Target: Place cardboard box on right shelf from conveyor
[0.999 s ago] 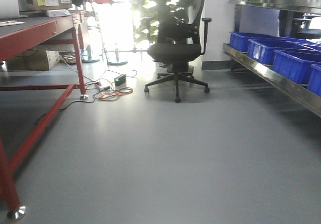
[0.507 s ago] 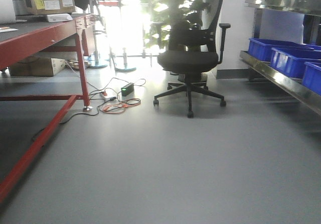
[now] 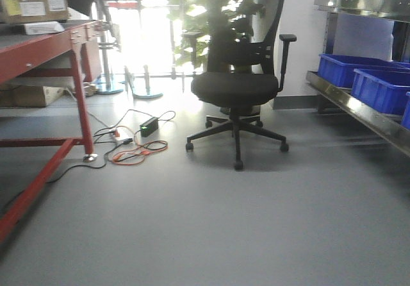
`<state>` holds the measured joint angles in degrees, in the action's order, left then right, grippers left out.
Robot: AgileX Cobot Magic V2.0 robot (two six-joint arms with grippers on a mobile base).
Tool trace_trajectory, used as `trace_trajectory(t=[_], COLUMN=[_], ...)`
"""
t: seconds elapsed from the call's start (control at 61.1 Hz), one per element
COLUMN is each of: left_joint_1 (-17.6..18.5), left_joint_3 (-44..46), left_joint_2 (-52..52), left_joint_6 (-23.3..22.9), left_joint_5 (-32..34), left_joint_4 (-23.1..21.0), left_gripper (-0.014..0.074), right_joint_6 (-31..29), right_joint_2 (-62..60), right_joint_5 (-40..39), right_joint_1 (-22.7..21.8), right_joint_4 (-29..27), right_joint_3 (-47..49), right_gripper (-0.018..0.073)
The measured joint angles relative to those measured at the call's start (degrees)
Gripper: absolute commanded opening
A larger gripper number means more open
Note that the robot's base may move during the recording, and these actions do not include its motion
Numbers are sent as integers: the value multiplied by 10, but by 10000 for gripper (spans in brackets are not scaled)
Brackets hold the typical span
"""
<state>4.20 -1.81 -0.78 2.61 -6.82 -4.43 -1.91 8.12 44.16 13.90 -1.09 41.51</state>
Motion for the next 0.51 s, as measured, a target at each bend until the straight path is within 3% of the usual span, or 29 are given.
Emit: trace_trajectory(t=[0.507], left_joint_1=[0], left_joint_3=[0], left_joint_2=[0], left_joint_6=[0], left_joint_5=[0], left_joint_4=[0], left_gripper=[-115], right_joint_6=[0], right_joint_2=[0], right_joint_5=[0], right_joint_1=[0], right_joint_4=[-1], right_joint_3=[0], right_gripper=[193])
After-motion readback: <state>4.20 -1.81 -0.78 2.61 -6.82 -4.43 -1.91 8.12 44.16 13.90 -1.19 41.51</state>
